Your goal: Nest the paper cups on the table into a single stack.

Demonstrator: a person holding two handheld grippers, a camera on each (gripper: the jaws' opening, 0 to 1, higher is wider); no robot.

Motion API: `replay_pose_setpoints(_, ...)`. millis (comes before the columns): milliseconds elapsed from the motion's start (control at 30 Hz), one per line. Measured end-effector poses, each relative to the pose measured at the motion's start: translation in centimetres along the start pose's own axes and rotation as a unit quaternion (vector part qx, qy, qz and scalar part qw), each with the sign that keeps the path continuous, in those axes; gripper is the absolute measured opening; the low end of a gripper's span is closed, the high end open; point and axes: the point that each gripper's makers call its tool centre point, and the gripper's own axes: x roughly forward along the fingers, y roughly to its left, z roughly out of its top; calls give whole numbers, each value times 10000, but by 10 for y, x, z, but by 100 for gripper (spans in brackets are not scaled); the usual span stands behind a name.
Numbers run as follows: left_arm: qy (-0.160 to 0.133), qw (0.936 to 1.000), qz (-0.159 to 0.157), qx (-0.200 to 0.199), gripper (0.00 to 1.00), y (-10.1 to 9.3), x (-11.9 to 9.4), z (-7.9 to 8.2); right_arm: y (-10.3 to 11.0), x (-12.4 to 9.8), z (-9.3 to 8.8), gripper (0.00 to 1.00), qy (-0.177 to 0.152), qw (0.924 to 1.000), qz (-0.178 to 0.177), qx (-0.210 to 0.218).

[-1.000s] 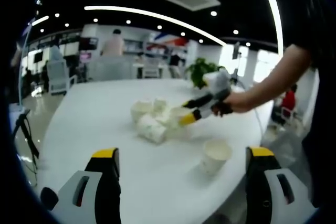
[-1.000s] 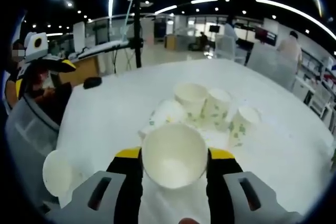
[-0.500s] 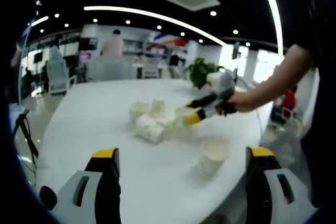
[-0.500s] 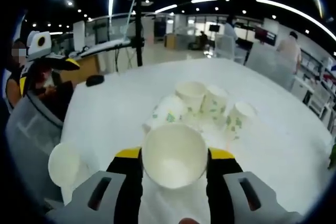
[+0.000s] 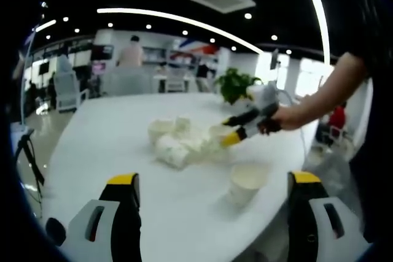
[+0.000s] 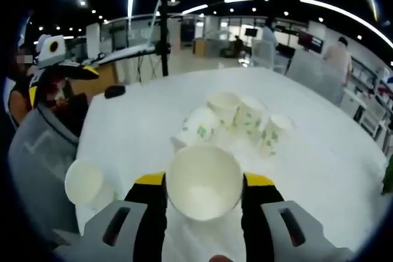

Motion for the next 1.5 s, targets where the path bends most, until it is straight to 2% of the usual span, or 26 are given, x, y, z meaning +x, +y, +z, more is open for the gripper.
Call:
replay_pose_setpoints(767,-87,10000,3,-11,100,-5,-1,0,16,-22,-2,45,-40,10000,16,52)
replay_pose_setpoints(1200,-93,10000,-9,-3,100,-3,-1,0,30,-33,-10,45,-77,9998,18,178)
replay_pose_setpoints(1500,-51,10000,-23,3,100,-3,-1,-2,27,-38,-6,45,-140,9997,-6,179)
